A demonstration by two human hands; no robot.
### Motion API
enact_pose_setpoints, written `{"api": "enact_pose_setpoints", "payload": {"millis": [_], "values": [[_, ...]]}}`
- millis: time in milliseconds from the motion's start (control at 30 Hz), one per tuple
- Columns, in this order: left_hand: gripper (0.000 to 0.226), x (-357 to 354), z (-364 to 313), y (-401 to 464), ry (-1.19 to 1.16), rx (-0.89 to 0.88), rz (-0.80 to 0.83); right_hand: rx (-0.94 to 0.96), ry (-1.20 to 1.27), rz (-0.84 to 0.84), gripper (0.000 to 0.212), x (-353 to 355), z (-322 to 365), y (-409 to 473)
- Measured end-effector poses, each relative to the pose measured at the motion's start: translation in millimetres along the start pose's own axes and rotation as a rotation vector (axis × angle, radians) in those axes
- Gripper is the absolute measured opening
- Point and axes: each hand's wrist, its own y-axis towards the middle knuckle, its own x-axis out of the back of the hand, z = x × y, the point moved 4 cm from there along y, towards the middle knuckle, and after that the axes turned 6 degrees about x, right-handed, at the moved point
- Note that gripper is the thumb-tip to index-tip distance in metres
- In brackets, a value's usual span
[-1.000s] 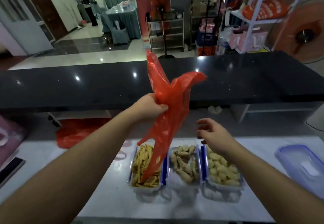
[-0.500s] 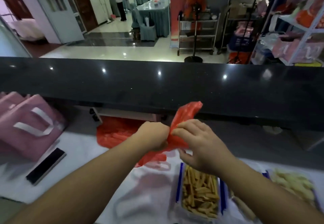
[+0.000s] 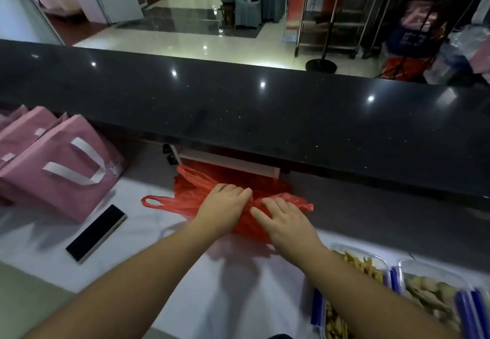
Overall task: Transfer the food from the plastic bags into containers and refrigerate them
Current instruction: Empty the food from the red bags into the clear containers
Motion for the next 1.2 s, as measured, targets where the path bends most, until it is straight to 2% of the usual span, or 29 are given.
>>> {"api": "enact_pose_setpoints", "payload": {"millis": [67,167,333,400,533,700,900,1000,1133,1200], "values": [[0.028,-12.7,10.9,-2.5,0.002,0.08,-0.063,0.047,0.026,0.041,0.073,-13.9,0.9,12.4],[0.014,-34.2,25.3,-0.5,0.027,0.242,-0.055,0.095,0.079,0.144,0.079,-37.5,0.4,25.4],[0.039,-73.9,44.6,6.8,-0.04,0.406,0.191,0.083,0.106,0.218,0.059,-70.4,-9.3,41.8],[0.049,-88.9,49.3,6.3,-0.115,0.402,0.236,0.04,0.111,0.255,0.06,-80.4,-14.0,48.0],[0.062,-109.0,63.8,0.4,-0.278,0.311,0.176,-0.071,0.138,0.348,0.069,-92.5,-27.6,61.7],[0.037,-126.5,89.8,5.2,-0.135,0.263,0.138,-0.159,0.207,0.408,0.075,-99.4,-41.2,78.1],[0.06,-118.6,88.0,47.9,-0.031,0.336,0.299,-0.239,0.25,0.45,0.078,-97.0,-52.2,97.5],[0.064,-112.4,80.4,60.4,0.039,0.367,0.335,-0.242,0.315,0.418,0.08,-94.5,-55.5,96.8],[0.052,-106.1,71.7,58.4,0.149,0.393,0.349,-0.189,0.361,0.279,0.062,-80.9,-57.6,74.6],[0.048,-101.8,71.7,55.8,0.154,0.385,0.358,-0.171,0.357,0.241,0.06,-73.1,-55.4,57.5]]}}
